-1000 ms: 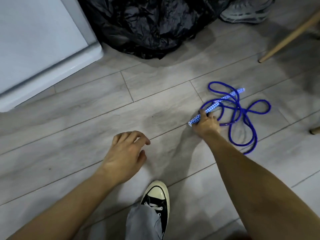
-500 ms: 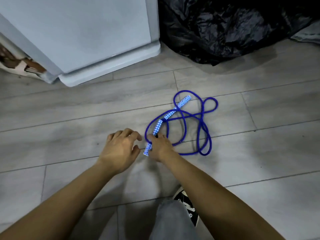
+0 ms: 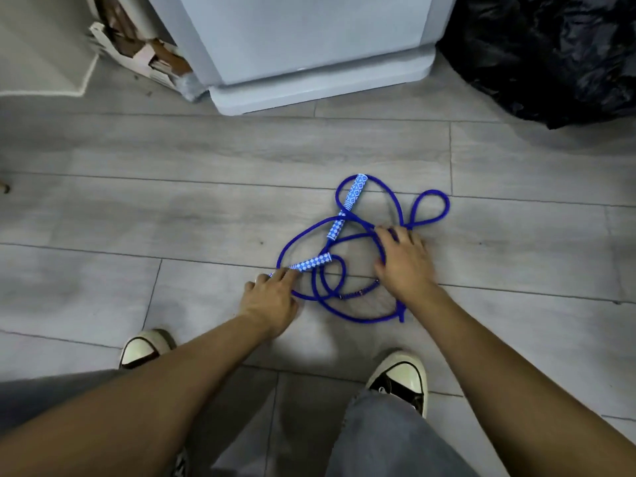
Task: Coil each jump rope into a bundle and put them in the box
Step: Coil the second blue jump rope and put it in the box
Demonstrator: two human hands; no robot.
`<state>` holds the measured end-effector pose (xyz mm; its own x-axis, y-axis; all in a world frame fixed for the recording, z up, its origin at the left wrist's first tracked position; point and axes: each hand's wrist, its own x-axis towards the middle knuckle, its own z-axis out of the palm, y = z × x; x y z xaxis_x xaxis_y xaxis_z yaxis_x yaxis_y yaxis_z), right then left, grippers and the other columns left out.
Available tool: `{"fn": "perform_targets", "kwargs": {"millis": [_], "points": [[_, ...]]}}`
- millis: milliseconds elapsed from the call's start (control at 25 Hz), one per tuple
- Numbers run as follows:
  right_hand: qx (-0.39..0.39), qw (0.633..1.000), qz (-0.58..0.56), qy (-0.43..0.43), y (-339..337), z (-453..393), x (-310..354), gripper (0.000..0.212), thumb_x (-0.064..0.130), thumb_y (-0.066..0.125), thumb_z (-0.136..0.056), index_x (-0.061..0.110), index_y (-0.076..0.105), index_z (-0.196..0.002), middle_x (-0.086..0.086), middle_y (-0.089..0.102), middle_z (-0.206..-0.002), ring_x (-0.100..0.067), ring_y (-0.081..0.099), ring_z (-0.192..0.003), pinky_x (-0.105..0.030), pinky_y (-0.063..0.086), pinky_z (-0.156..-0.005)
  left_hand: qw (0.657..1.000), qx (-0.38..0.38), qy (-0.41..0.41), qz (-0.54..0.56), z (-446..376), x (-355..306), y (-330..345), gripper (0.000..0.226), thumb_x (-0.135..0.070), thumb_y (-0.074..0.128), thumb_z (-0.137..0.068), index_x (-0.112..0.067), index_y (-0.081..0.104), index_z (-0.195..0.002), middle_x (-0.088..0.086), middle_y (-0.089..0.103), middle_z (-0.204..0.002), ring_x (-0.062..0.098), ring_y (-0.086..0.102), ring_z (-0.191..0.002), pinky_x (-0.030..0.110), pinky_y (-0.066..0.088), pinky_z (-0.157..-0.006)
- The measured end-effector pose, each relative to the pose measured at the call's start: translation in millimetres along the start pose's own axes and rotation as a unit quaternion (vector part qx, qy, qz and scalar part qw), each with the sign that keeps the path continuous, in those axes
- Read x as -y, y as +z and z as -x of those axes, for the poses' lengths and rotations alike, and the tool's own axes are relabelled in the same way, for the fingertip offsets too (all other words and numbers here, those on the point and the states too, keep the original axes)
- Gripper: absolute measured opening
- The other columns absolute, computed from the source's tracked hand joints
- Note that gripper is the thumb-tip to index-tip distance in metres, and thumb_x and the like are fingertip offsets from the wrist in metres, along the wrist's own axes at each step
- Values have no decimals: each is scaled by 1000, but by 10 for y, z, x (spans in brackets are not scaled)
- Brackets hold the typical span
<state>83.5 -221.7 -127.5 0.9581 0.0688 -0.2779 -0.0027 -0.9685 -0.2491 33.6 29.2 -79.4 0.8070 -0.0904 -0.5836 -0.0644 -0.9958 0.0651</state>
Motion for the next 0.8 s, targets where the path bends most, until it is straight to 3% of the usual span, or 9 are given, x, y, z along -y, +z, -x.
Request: {"fn": "perform_targets", "kwargs": {"millis": [120, 240, 360, 440, 520, 600, 680, 800], "points": [[81, 997, -1, 10, 142, 47, -120, 74, 35, 62, -88, 24, 31, -154, -7, 40, -150, -34, 40, -132, -45, 35, -108, 1000, 17, -8, -1, -163, 56, 49, 62, -33, 50, -93, -28, 26, -151, -1, 33, -154, 33, 40, -130, 48, 38, -101], [10, 999, 43, -12, 205, 159, -2, 63, 32, 63, -83, 20, 47, -143, -9, 50, -139, -34, 48, -123, -46, 36, -103, 998, 55, -8, -24, -206, 113, 125, 56, -35, 61, -90, -28, 39, -141, 4, 38, -143, 33, 44, -124, 49, 43, -99], [-80, 989, 59, -110, 223, 210, 282, 50, 30, 63, -80, 18, 59, -129, -8, 57, -127, -32, 54, -112, -46, 41, -96, 996, 63, 15, 62, -129, 188, 240, 50, -24, 65, -89, -25, 45, -135, 9, 43, -135, 33, 52, -116, 46, 48, -96], [-29, 978, 55, -201, 255, 217, 500, 46, 32, 60, -86, 21, 58, -130, -4, 59, -127, -30, 54, -115, -43, 37, -98, 993, 55, 36, 101, -78, 216, 281, 39, -18, 64, -90, -19, 52, -127, 9, 50, -128, 31, 57, -111, 42, 49, -95], [67, 967, 72, -235, 331, 225, 713, 52, 31, 58, -91, 23, 47, -141, -4, 56, -132, -29, 51, -121, -42, 33, -101, 992, 33, 44, 112, -30, 231, 289, 27, -18, 65, -90, -18, 56, -115, 6, 54, -120, 26, 58, -104, 36, 50, -90], [107, 963, 116, -216, 381, 205, 816, 52, 21, 56, -94, 19, 40, -143, -8, 55, -132, -30, 51, -123, -42, 33, -103, 992, 16, 46, 116, 6, 256, 277, 23, -21, 67, -90, -17, 56, -109, 5, 54, -116, 25, 59, -101, 33, 50, -86], [105, 967, 127, -195, 334, 167, 773, 42, 15, 55, -95, 14, 44, -135, -10, 61, -126, -31, 57, -117, -41, 37, -99, 994, 14, 38, 100, 38, 299, 241, 26, -26, 67, -90, -16, 55, -110, 7, 54, -118, 27, 59, -103, 35, 49, -87], [94, 986, -46, -129, 84, 174, 555, 16, 19, 48, -100, 18, 50, -117, -6, 67, -112, -28, 64, -99, -38, 46, -80, 994, 45, -18, 98, 117, 374, 208, 35, -37, 62, -92, -15, 56, -119, 10, 58, -124, 31, 59, -110, 37, 48, -91]]}}
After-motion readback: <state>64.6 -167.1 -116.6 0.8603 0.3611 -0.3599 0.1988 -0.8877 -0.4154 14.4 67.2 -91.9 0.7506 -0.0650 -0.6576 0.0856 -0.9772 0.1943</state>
